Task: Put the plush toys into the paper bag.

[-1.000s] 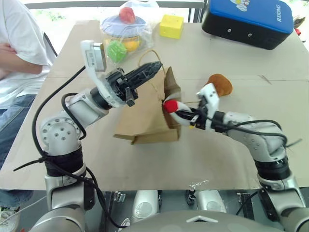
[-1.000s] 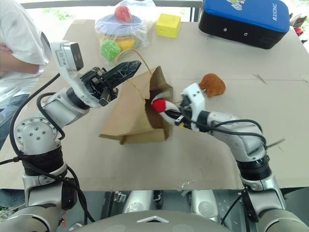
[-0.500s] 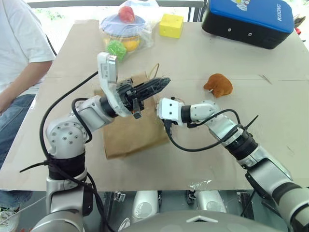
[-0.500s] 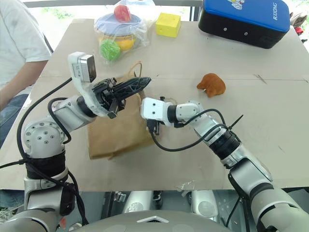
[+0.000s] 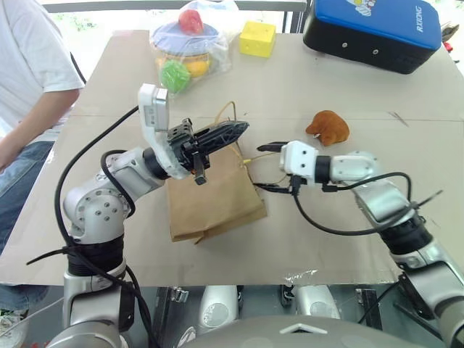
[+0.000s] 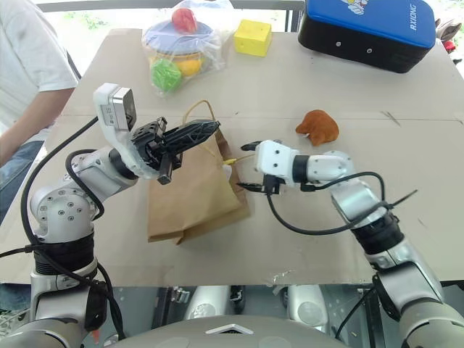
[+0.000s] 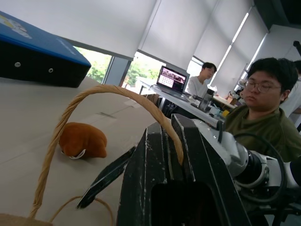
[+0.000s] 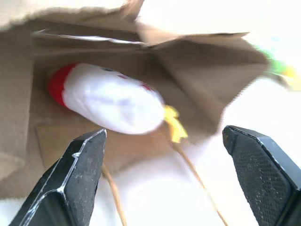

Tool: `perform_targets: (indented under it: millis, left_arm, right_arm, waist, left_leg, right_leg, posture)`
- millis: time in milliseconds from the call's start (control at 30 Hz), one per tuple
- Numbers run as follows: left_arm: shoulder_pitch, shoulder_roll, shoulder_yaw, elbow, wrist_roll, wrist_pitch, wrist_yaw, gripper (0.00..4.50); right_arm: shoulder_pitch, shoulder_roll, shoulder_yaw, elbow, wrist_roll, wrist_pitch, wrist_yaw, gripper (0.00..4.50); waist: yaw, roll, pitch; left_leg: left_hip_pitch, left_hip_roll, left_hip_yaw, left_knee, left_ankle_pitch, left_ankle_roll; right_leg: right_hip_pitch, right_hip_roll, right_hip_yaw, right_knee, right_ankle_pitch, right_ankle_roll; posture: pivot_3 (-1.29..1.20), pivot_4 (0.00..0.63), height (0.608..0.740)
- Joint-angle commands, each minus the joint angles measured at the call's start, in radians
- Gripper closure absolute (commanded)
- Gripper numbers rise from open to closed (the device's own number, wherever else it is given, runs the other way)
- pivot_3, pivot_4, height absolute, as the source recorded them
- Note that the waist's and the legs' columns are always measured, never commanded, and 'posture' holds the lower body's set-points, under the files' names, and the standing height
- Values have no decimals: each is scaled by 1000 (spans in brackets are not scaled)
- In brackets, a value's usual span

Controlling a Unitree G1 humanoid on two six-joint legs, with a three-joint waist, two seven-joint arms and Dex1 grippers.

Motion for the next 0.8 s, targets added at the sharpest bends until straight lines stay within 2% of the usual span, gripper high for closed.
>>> perform_targets:
  millis: [33, 133, 200, 267, 400, 533, 633, 667, 700, 767, 800]
  left_arm:
    - [12, 16, -21, 2, 99, -99, -80, 4500]
    - [23, 14, -31, 4, 142, -135, -110, 4500]
    - [29, 5, -21, 4, 142, -141, -105, 4500]
    - [32, -6, -16, 2, 152, -159, -101, 4500]
    - [33, -27, -2, -5, 145, -173, -76, 4500]
    - [33, -34, 4, -26, 142, -182, -55, 4500]
    - [35, -42, 32, -60, 92, -174, -43, 4500]
    - [39, -40, 39, -70, 66, -163, -52, 4500]
    - [43, -39, 43, -77, 51, -157, -59, 4500]
    - [45, -33, 48, -86, 26, -145, -72, 4500]
    - [43, -29, 50, -86, 17, -141, -75, 4500]
  right_arm:
    - [43, -22, -108, -153, 75, 134, -47, 601]
    - [23, -6, -224, -181, 130, 294, -140, 601]
    - [-19, -6, -276, -149, 116, 387, -215, 601]
    - [-56, -17, -285, -82, 55, 402, -282, 601]
    - [-151, -54, -219, 153, -55, 505, -345, 601]
    - [-238, -69, -122, 362, -150, 481, -341, 601]
    - [-270, -83, -61, 463, -198, 436, -305, 1265]
    - [-271, -85, -59, 474, -203, 415, -301, 1840]
    - [-268, -88, -65, 476, -204, 392, -300, 1840]
    - [-250, -102, -94, 440, -194, 347, -292, 2444]
    - [-240, -105, -117, 415, -178, 324, -281, 2965]
  waist:
    - [1, 0, 0]
    - [1, 0, 0]
    - [1, 0, 0]
    - [0, 0, 0]
    - [3, 0, 0]
    - [-2, 0, 0]
    - [-6, 0, 0]
    - [-6, 0, 0]
    - [-5, 0, 0]
    - [-4, 0, 0]
    - [-3, 0, 0]
  left_leg:
    - [0, 0, 0, 0, 0, 0]
    - [0, 0, 1, 0, 0, 0]
    - [0, 0, 1, 0, 0, 0]
    - [0, 0, 1, 0, 0, 0]
    - [0, -1, 1, 0, 0, 0]
    - [-1, -1, 2, 0, 0, 0]
    - [-1, -1, 3, 0, 0, 0]
    - [-1, -1, 3, 0, 0, 0]
    - [-1, -1, 3, -1, 0, 1]
    - [-1, 0, 3, -1, 0, 0]
    - [-1, 0, 3, -1, 0, 0]
  right_leg:
    - [0, 0, 0, 0, 0, 0]
    - [0, 0, 0, 0, 0, 0]
    - [0, 0, 1, 0, 0, 0]
    - [0, 0, 1, 0, 0, 0]
    - [0, 0, 1, 0, 0, 0]
    - [-1, 0, 2, -1, 0, 0]
    - [-2, 1, 4, 0, 0, 0]
    - [-2, 1, 4, 0, 0, 0]
    - [-2, 1, 4, 0, 0, 0]
    - [-2, 1, 4, 0, 0, 0]
    - [-2, 1, 4, 0, 0, 0]
  posture:
    - [0, 150, 740]
    - [0, 150, 740]
    - [0, 150, 740]
    - [0, 150, 740]
    - [0, 150, 740]
    - [0, 150, 740]
    - [0, 150, 740]
    - [0, 150, 740]
    - [0, 150, 740]
    - [0, 150, 740]
    - [0, 150, 740]
